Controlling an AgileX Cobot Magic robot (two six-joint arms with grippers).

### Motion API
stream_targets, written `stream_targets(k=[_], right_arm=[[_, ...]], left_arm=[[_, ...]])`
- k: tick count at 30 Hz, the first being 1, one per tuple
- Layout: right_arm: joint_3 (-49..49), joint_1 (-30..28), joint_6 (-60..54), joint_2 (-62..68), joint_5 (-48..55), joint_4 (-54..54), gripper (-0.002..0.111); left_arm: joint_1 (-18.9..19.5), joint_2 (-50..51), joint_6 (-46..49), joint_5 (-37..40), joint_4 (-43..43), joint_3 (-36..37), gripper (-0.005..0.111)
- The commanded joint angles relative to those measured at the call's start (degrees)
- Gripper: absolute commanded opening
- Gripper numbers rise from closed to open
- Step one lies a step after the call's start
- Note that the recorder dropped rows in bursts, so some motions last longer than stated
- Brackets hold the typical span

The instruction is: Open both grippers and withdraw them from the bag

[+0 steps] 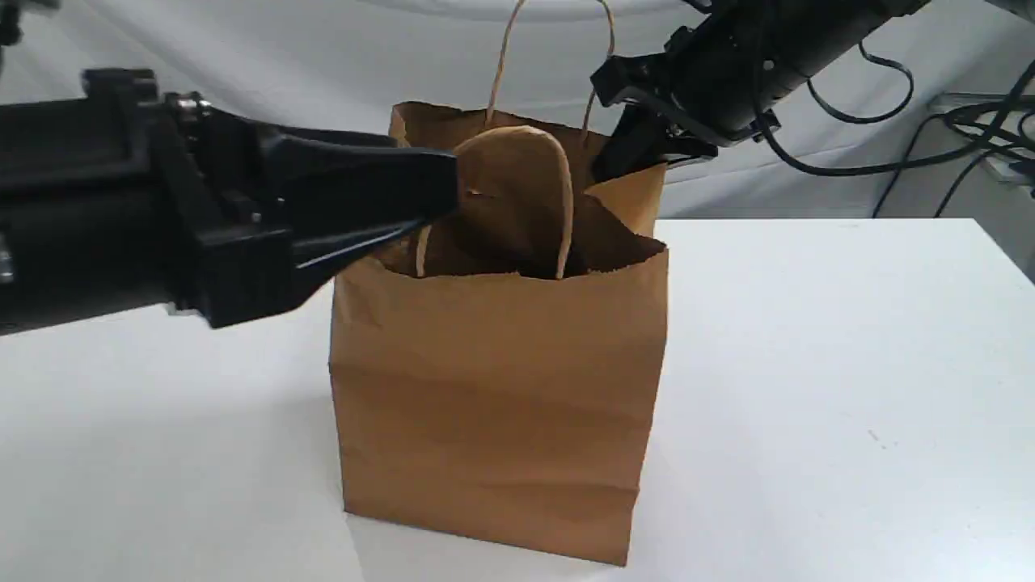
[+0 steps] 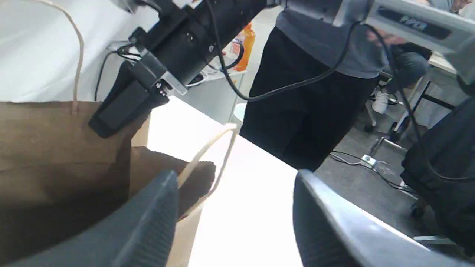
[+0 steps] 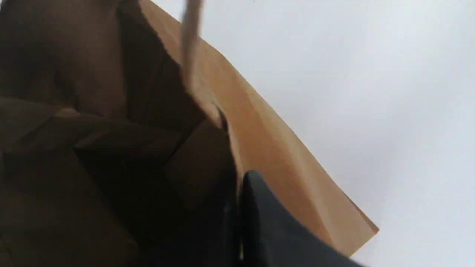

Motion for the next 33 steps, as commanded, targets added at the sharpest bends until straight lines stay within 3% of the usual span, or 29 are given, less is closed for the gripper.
stream_targets(k=[1,6,11,15,24,33], right_arm=[[-0.2,0.2,0.0,0.1,-0.1,-0.4,0.000],[-0.2,0.2,-0.4,0.1,-0.1,-0.4,0.009],[-0.2,0.2,-0.5,0.1,-0.1,-0.4,0.038],[-0.2,0.2,-0.5,0.1,-0.1,-0.4,0.050],[-0.2,0.0,-0.5,-1.1,-0.1,-0.5,0.053],[-0.2,0.0,-0.6,-6.1,-0.1,-4.9,0.053]], left_arm=[[-0.2,-4.4,-10.0,-0.1,10.2,0.4,0.049],[-0.2,-9.4,-22.0,-0.1,22.0,0.4,0.049],[-0.2,-13.2,-27.9,-0.1,28.0,0.4,0.049],[-0.2,-15.0,-28.7,0.0,28.4,0.4,0.049],[-0.2,-15.1,-33.8,1.9,34.2,0.4,0.049],[-0.2,-15.1,-33.9,2.4,35.3,0.4,0.041]])
